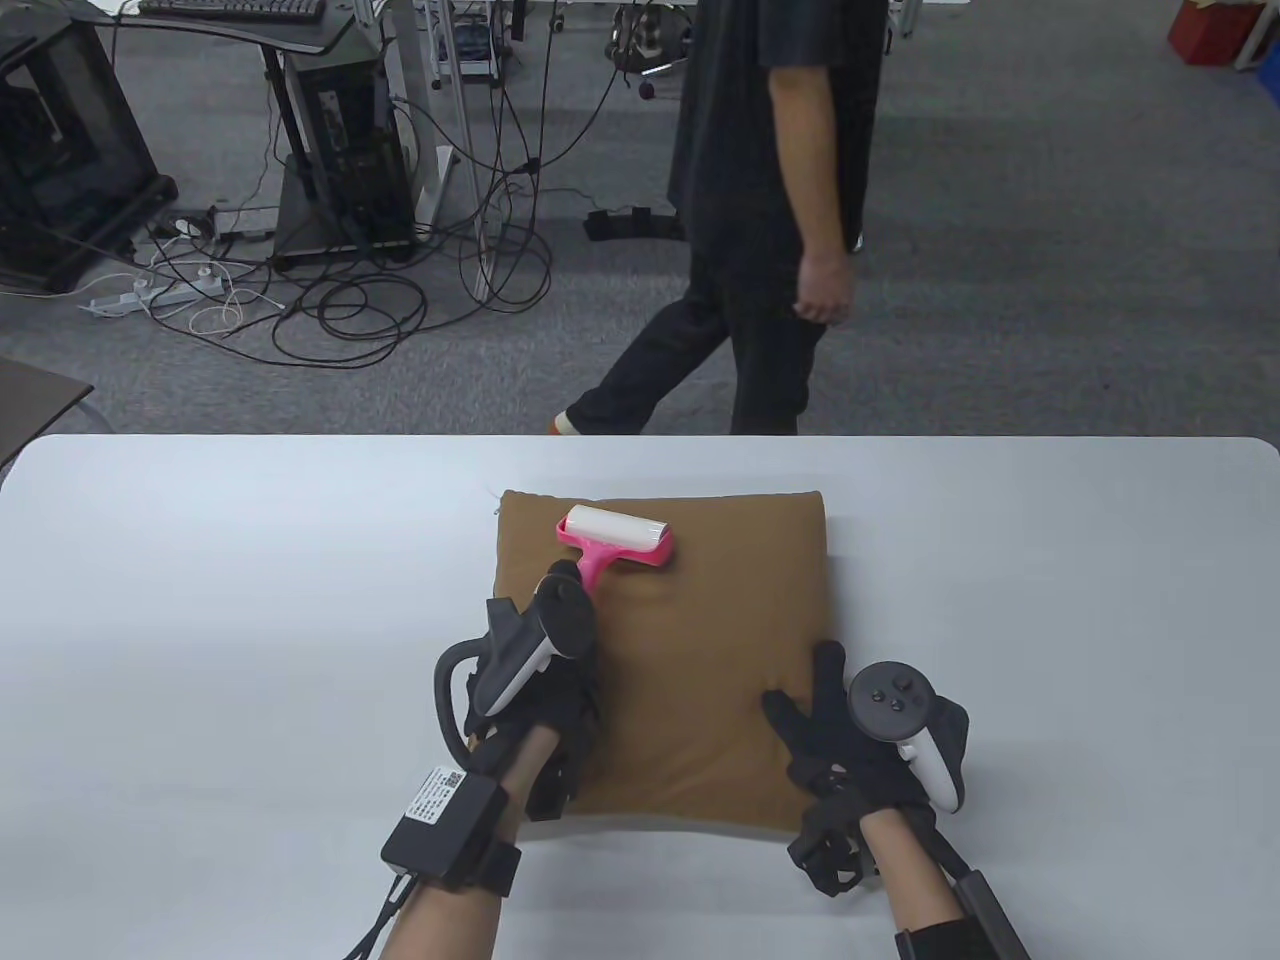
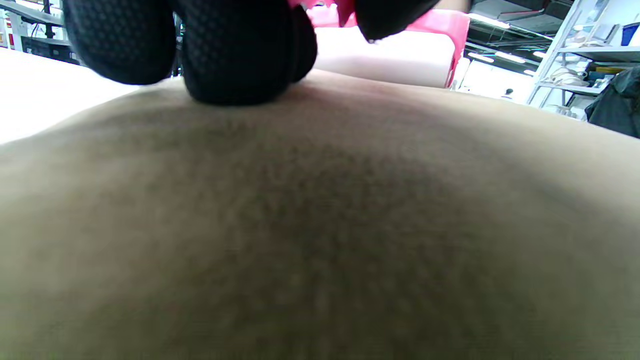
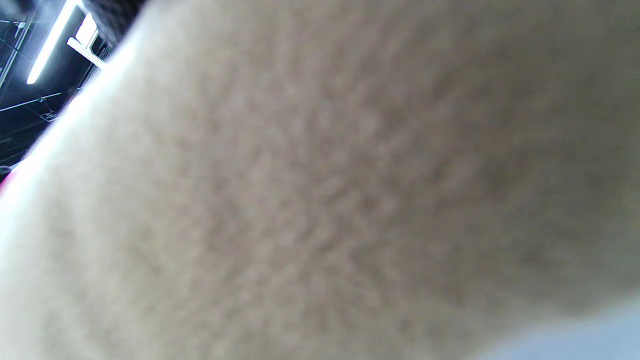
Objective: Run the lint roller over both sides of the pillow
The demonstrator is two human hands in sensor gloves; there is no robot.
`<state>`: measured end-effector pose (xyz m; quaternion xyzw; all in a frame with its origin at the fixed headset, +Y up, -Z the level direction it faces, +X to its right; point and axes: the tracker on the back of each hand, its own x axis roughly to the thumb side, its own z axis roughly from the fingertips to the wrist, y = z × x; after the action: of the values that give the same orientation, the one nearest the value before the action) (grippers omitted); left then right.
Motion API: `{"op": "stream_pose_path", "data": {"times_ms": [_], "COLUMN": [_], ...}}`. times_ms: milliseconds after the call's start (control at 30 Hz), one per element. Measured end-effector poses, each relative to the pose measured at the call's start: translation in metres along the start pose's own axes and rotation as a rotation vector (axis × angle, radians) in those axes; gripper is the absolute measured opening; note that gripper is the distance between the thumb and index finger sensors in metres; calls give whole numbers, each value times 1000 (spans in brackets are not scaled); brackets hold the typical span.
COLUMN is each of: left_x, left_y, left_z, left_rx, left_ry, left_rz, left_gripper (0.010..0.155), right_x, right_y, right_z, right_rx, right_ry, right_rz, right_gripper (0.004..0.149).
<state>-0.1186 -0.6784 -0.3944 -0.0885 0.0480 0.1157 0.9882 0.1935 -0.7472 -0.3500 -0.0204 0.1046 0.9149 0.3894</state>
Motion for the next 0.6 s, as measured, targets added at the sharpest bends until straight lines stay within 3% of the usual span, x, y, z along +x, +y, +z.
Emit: {"op": "stream_pose_path", "data": {"times_ms": [167,367,600], "left_x": [-8,-27,-57], "left_y": [6,0,-3], "left_z": [13,48,85], "left_rx": [101,240,243], "left_ry": [-64,-217,-320], "left_rz": [22,-44,-47], "left_gripper": [68,68,68], "right_x": [0,-1,-2], "right_y": [0,0,1], "right_z": [-1,-1,1], "right_rx": [1,4,5], "right_ry": [0,1,4], "right_rz": [1,-1,4], "right_gripper": [84,84,84]}}
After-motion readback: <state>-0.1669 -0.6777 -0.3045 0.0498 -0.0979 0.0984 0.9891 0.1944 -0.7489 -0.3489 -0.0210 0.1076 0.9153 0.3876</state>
